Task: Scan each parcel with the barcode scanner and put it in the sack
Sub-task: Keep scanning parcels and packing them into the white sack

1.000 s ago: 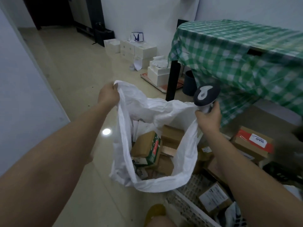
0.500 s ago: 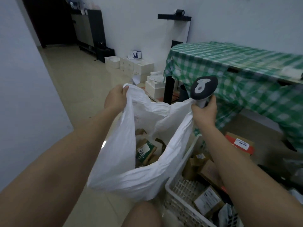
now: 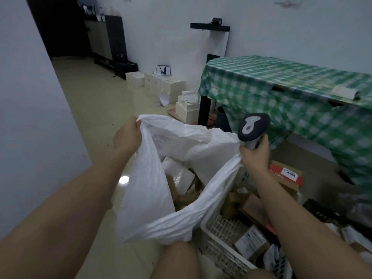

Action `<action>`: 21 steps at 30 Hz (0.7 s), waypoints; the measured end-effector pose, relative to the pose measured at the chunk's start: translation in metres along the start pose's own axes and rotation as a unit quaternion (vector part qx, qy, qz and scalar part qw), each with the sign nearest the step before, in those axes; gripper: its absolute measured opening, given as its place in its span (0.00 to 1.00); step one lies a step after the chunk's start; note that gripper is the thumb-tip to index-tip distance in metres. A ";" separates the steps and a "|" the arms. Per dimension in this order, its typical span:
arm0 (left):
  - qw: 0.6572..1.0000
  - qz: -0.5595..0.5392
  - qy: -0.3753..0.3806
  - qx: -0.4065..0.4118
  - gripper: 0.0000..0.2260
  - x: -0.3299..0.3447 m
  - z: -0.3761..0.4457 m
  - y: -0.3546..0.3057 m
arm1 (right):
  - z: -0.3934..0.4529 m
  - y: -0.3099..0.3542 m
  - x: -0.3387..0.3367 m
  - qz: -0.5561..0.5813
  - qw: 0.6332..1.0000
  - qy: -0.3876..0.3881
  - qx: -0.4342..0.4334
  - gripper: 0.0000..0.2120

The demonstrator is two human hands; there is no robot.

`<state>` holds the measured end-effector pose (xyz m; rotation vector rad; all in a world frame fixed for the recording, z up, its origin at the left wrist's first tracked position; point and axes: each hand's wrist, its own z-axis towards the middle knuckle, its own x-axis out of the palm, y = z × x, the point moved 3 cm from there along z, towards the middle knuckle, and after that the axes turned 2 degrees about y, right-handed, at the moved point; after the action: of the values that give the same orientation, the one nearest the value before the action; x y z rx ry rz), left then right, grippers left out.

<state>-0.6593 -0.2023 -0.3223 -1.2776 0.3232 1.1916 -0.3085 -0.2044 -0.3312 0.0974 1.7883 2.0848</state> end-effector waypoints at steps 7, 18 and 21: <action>0.995 0.044 0.065 -0.062 0.11 0.035 -0.009 0.033 | 0.009 -0.042 -0.008 -0.121 0.993 -0.013 0.013 0.24; 0.965 0.242 0.078 0.063 0.35 0.100 -0.052 -0.002 | -0.005 -0.092 -0.030 -0.081 0.994 -0.013 0.072 0.24; 0.949 0.255 0.089 0.162 0.30 0.117 -0.071 -0.044 | -0.011 -0.094 -0.044 -0.051 0.996 -0.012 0.077 0.24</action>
<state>-0.5455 -0.1972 -0.4104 -1.0399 0.9902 1.3822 -0.2476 -0.2187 -0.4151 0.0718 1.8955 1.8670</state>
